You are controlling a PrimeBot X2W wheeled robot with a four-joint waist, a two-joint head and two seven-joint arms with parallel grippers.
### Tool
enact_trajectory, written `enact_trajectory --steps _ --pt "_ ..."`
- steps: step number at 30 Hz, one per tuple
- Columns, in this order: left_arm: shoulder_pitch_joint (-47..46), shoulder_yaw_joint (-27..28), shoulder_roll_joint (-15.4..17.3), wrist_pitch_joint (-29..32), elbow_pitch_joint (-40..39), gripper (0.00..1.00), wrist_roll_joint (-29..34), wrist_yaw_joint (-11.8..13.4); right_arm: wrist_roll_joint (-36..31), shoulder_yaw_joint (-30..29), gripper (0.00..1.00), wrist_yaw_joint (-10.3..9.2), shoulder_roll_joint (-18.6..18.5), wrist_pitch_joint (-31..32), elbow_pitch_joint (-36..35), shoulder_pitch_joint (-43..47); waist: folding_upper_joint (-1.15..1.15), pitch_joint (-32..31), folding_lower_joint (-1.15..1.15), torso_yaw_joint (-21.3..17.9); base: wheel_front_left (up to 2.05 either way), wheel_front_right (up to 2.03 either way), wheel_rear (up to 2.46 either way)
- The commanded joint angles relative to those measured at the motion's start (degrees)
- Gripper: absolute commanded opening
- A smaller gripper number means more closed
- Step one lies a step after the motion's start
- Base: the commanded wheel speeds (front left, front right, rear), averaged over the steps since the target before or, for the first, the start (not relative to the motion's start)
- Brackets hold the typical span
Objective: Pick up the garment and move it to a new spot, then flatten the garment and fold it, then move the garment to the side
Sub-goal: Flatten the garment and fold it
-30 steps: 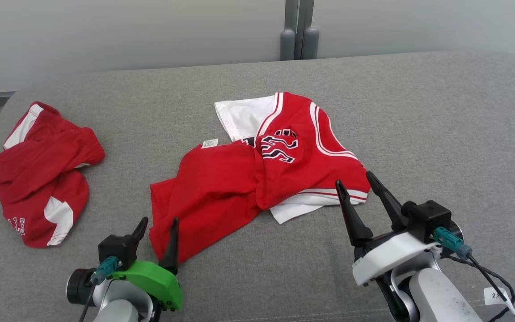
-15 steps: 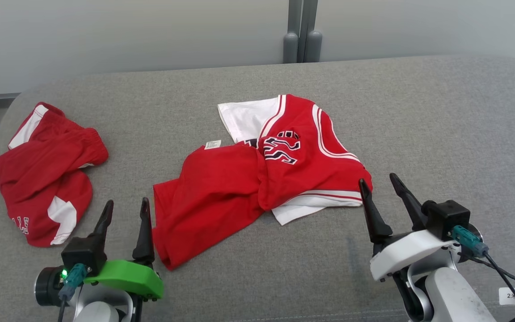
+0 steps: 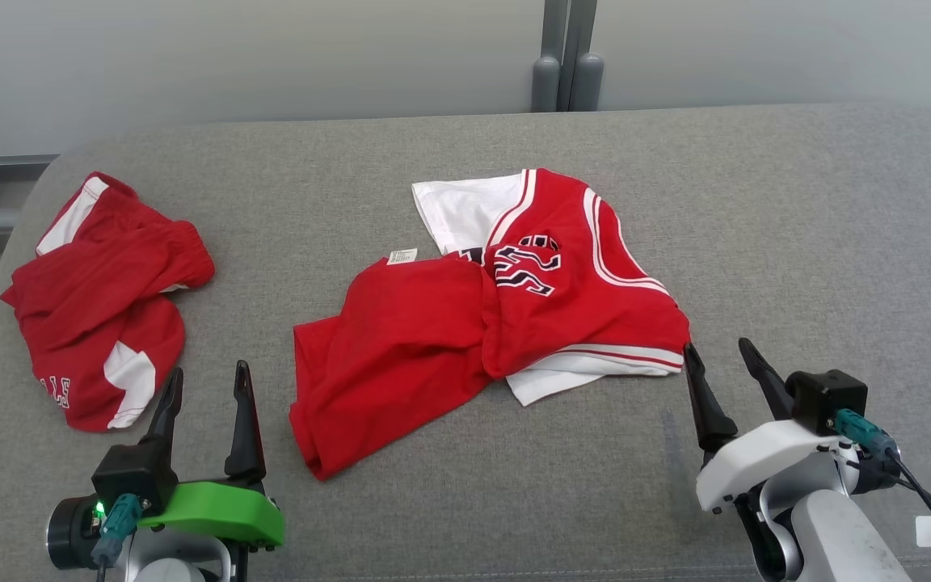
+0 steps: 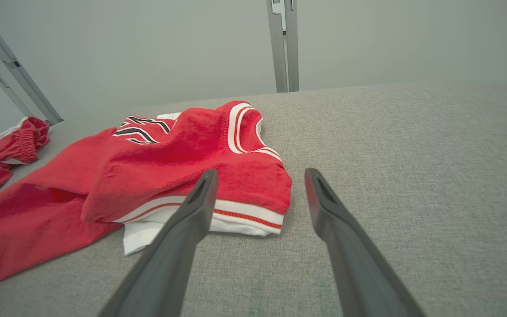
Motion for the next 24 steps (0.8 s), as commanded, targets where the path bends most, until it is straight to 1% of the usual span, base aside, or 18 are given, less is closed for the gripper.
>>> enact_trajectory --steps 1,5,14,24 --pt "0.44 0.62 -0.30 -0.02 -0.32 1.00 0.67 -0.49 -0.37 -0.34 1.00 0.00 -0.23 0.06 0.67 -1.18 0.00 0.14 0.00 0.34 0.00 0.00 0.00" --pt "0.29 1.37 -1.09 -0.02 -0.18 1.00 1.69 -1.18 -0.02 -0.56 1.00 0.00 -0.23 1.06 3.76 -3.28 0.00 0.48 0.00 0.92 0.00 0.00 0.00" --pt "-1.16 2.60 -2.61 -0.03 0.99 1.00 3.55 -3.12 1.54 -0.31 1.00 0.00 -0.69 1.98 16.23 -9.39 0.00 1.40 0.00 3.01 0.00 0.00 0.00" --pt "-2.01 3.09 -3.40 -0.02 2.25 1.00 4.98 -4.81 4.76 -0.04 1.00 0.00 -2.34 -0.32 29.89 -15.18 0.00 2.14 0.00 6.29 0.00 0.00 0.00"
